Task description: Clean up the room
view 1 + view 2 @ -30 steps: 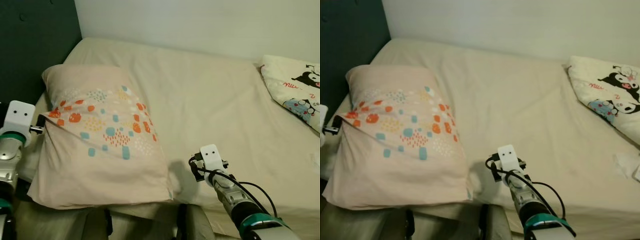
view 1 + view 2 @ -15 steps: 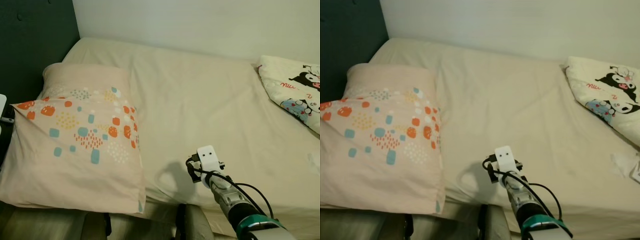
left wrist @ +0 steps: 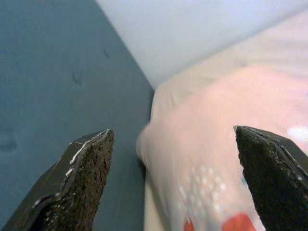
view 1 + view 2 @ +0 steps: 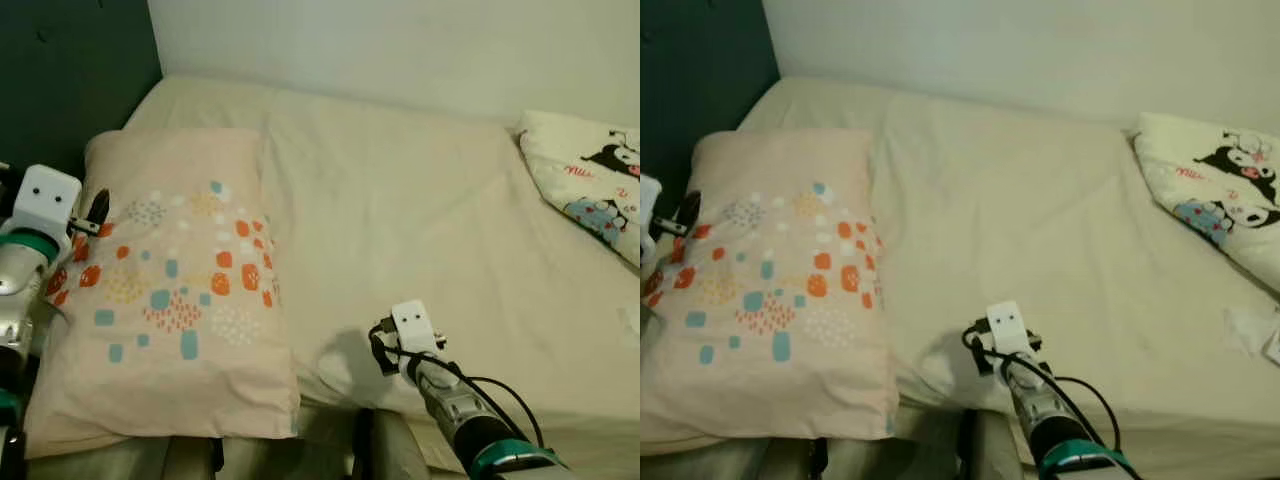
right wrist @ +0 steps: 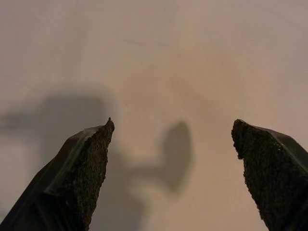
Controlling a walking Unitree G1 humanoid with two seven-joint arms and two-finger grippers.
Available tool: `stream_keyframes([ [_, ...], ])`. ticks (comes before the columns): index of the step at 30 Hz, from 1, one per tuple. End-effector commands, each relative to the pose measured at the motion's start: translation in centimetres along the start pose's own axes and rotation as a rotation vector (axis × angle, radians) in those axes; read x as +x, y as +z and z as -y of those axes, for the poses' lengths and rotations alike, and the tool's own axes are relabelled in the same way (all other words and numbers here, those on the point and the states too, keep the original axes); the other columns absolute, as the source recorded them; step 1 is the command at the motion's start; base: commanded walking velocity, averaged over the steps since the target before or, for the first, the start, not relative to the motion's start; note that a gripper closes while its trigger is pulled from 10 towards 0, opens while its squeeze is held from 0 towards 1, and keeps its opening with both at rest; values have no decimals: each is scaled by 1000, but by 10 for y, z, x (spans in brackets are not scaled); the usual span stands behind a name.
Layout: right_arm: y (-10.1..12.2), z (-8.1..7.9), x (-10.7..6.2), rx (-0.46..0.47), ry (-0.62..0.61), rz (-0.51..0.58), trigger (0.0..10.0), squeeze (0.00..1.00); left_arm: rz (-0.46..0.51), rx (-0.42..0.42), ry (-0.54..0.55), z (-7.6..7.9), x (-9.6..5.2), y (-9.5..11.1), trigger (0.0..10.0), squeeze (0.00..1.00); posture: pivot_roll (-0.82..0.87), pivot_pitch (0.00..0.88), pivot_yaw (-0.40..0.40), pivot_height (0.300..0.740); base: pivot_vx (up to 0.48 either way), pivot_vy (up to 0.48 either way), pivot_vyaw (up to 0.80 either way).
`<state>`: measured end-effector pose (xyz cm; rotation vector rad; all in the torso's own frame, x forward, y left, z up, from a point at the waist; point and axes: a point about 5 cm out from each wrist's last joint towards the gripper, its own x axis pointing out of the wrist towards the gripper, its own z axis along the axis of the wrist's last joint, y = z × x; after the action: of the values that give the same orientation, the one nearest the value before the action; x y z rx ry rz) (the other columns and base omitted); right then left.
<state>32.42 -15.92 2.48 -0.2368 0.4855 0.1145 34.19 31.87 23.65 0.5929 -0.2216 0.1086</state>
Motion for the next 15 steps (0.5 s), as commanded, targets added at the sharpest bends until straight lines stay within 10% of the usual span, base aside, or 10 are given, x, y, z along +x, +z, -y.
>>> stream_keyframes([
  [1, -9, -1, -2, 29, -5, -29, 10000, 0, 48, -37, -33, -1, -3, 10, 10000, 0, 154, 23, -37, 570, 0, 0, 0],
  [10, -2, -7, -1, 92, -15, 22, 10000, 0, 95, -229, -143, 41, -6, 25, 10000, 0, 166, 16, -39, 570, 0, 0, 0],
  [15, 11, -4, -8, 234, -99, 195, 10000, 0, 1, -292, -263, 119, -28, 9, 10000, 0, 141, 0, -26, 570, 0, 0, 0],
])
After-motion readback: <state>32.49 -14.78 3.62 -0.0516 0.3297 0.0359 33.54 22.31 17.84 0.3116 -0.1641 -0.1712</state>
